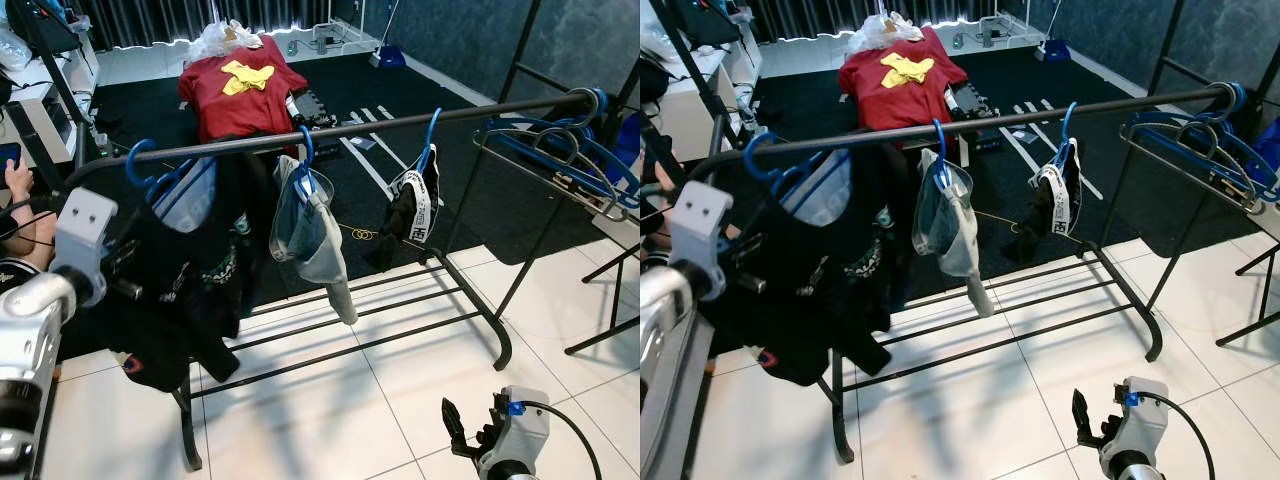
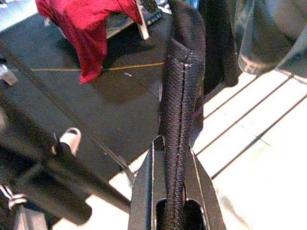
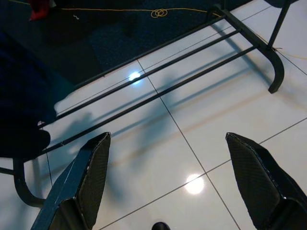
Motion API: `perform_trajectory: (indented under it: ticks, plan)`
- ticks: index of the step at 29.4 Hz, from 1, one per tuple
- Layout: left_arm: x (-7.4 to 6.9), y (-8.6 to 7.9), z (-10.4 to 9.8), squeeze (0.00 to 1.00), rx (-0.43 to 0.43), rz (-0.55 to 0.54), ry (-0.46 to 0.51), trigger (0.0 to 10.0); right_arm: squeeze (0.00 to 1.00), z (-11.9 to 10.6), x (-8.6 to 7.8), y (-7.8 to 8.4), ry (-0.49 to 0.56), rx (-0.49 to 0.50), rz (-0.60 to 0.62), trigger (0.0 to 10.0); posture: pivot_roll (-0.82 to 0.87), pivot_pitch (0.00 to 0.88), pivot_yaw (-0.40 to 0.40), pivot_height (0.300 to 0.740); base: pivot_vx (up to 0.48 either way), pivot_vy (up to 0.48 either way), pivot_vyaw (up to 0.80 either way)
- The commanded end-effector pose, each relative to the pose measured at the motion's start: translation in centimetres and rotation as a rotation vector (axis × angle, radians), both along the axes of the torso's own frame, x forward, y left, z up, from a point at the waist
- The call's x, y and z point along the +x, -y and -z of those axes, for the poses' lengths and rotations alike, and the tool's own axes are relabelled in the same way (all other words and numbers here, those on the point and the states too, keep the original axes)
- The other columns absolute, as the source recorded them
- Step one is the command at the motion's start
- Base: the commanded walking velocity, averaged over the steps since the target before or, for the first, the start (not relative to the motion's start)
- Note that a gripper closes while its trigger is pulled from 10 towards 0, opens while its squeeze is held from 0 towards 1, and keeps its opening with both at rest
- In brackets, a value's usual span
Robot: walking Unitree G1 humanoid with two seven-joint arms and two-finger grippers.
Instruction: Hang hanger
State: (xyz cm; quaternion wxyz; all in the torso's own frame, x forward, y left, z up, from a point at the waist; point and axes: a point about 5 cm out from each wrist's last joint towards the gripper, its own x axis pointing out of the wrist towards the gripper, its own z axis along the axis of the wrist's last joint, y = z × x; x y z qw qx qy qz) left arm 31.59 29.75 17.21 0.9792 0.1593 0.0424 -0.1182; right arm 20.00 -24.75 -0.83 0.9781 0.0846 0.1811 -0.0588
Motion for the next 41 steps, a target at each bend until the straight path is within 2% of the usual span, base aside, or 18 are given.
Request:
perform_trajectory:
  ticks: [1,2,3,5,6,7,9,10,15,16,17,19,21,23,24,30,32,41]
  plan:
    - [-1.1,-0.6,-1.4,0.00,0.035,0.101,0.022,3.0,0.00,0.3,-0.3,0.0,-0.023,0.011,-0.001,10.0,-0.05,0.078,0.005,0.740,0.000,0.000,0.00]
    - [-1.1,-0.6,-1.4,0.00,0.035,0.101,0.022,3.0,0.00,0.3,-0.3,0.0,-0.023,0.011,-0.001,10.0,-0.05,0.078,0.005,0.740,0.000,0.000,0.00]
    - [-1.7,-0.7,-1.4,0.00,0.054,0.157,-0.004,3.9,0.00,0.3,-0.2,0.0,-0.023,0.011,-0.008,10.0,-0.04,0.079,0.005,0.740,0.000,0.000,0.00]
    - [-1.7,-0.7,-1.4,0.00,0.054,0.157,-0.004,3.9,0.00,0.3,-0.2,0.0,-0.023,0.011,-0.008,10.0,-0.04,0.079,0.005,0.740,0.000,0.000,0.00]
    - [-2.3,-0.7,-1.3,0.00,0.066,0.220,-0.039,6.5,0.00,0.2,-0.1,0.0,-0.019,0.007,-0.021,10.0,-0.04,0.079,0.005,0.740,0.000,0.000,0.00]
    - [-2.3,-0.7,-1.3,0.00,0.066,0.220,-0.039,6.5,0.00,0.2,-0.1,0.0,-0.019,0.007,-0.021,10.0,-0.04,0.079,0.005,0.740,0.000,0.000,0.00]
    - [-3.8,-0.6,-1.6,0.00,0.063,0.383,-0.124,10.0,0.00,-1.7,1.5,-0.2,0.077,0.060,-0.047,10.0,-0.04,0.081,0.014,0.740,0.000,0.000,0.00]
    - [-4.6,-0.4,-1.7,0.00,0.054,0.466,-0.178,10.0,0.00,-3.5,2.8,-0.4,0.148,0.091,-0.073,10.0,-0.04,0.079,0.016,0.740,0.000,0.000,0.00]
    - [-6.3,-0.2,-1.4,0.00,0.062,0.609,-0.293,10.0,0.00,-6.8,4.7,-0.9,0.255,0.121,-0.159,10.0,-0.04,0.079,0.016,0.740,0.000,0.000,0.00]
    - [-6.8,-0.2,-1.4,0.00,0.066,0.649,-0.326,10.0,0.00,-8.8,5.4,-1.2,0.306,0.126,-0.210,10.0,-0.04,0.075,0.015,0.740,0.000,0.000,0.00]
    - [-6.8,-0.2,-1.4,0.00,0.066,0.649,-0.326,10.0,0.00,-8.8,5.4,-1.2,0.306,0.126,-0.210,10.0,-0.04,0.075,0.015,0.740,0.000,0.000,0.00]
    - [-7.1,0.0,-1.7,0.00,0.071,0.696,-0.345,10.0,0.00,-11.1,6.1,-1.6,0.365,0.120,-0.273,10.0,-0.04,0.075,0.015,0.740,0.000,0.000,0.00]
    - [-7.5,0.4,-3.0,0.00,0.082,0.776,-0.342,10.0,0.00,-15.0,6.6,-1.7,0.472,0.097,-0.382,10.0,-0.04,0.067,0.009,0.740,0.000,0.000,0.00]
    - [-7.5,0.6,-3.8,0.00,0.092,0.812,-0.328,10.0,0.00,-16.5,6.6,-1.3,0.515,0.086,-0.416,10.0,-0.03,0.066,0.008,0.740,0.000,0.000,0.00]
    - [-7.4,1.0,-4.9,0.00,0.100,0.856,-0.304,10.0,0.00,-18.0,6.4,-1.0,0.551,0.088,-0.469,10.0,-0.03,0.063,0.006,0.740,0.000,0.000,0.00]
    - [-7.2,1.8,-6.4,0.00,0.111,0.922,-0.272,10.0,0.00,-19.9,5.6,-1.0,0.583,0.115,-0.584,10.0,-0.03,0.060,0.005,0.740,0.000,0.000,0.00]
    - [-7.0,3.1,-7.8,0.00,0.129,1.025,-0.231,10.0,0.00,-21.7,3.5,-1.2,0.603,0.191,-0.812,10.0,-0.03,0.052,0.002,0.740,0.000,0.000,0.00]
    - [-6.8,4.1,-10.1,0.00,0.182,1.177,-0.194,10.0,0.00,-23.5,1.0,0.5,0.591,0.245,-0.976,10.0,-0.03,0.043,0.004,0.740,0.000,0.000,0.00]
